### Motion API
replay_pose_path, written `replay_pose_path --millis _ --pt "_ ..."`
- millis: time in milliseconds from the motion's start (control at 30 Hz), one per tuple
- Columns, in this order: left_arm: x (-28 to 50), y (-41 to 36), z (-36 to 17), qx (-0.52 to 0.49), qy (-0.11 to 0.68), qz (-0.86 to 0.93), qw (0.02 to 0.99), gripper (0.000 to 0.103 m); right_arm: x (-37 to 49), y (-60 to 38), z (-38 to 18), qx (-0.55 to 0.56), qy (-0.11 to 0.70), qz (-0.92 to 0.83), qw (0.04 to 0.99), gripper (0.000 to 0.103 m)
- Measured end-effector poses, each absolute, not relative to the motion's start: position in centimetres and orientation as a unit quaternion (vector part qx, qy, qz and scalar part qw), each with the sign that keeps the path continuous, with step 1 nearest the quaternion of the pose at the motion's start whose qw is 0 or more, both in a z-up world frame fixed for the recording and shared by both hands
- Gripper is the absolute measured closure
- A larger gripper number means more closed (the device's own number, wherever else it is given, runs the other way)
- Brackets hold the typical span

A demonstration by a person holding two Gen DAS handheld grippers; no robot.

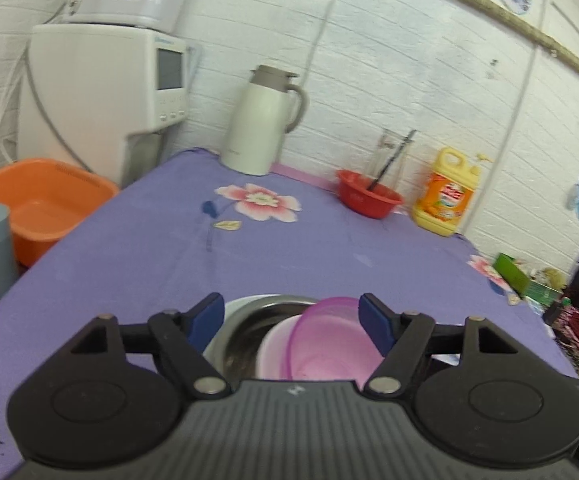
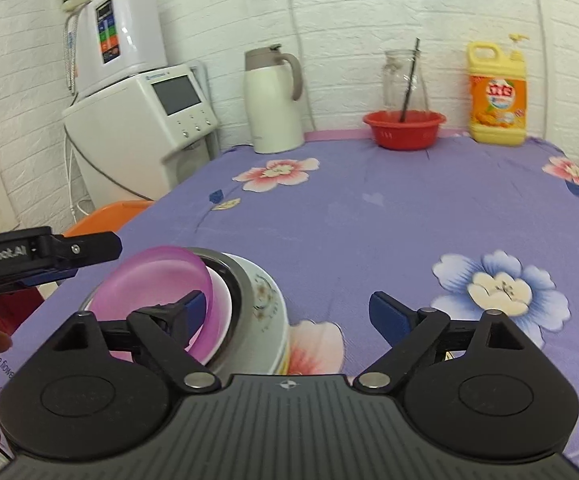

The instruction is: Organize plates and bowls

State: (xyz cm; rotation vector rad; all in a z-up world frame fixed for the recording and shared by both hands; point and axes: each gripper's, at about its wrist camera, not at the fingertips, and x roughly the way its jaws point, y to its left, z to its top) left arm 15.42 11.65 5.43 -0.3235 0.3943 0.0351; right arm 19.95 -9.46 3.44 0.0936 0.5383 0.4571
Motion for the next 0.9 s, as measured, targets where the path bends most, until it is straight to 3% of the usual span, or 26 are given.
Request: replay_pose_path --millis 267,333,600,900 --pt "17.3 9.7 7.1 -0.141 0.181 -0.069 0.971 0.023 18.3 -12.4 4.4 0.087 0.25 0.104 0.959 0.0" --pt "17.8 9.1 7.1 -0.139 0.181 -0.089 0.969 0.013 17.6 -13.1 4.4 0.088 0.249 0.074 0.961 0.0" --pt "15.8 4.8 7.4 -0.109 0.176 -0.147 0.967 0.012 13.4 -15.9 3.6 0.093 0.247 -0.005 0.964 0.0" --pt "11.5 -0.6 7.3 -0.092 0.19 -0.114 0.971 0.011 11.6 -19.9 2.1 0.11 0.237 0.045 0.964 0.0"
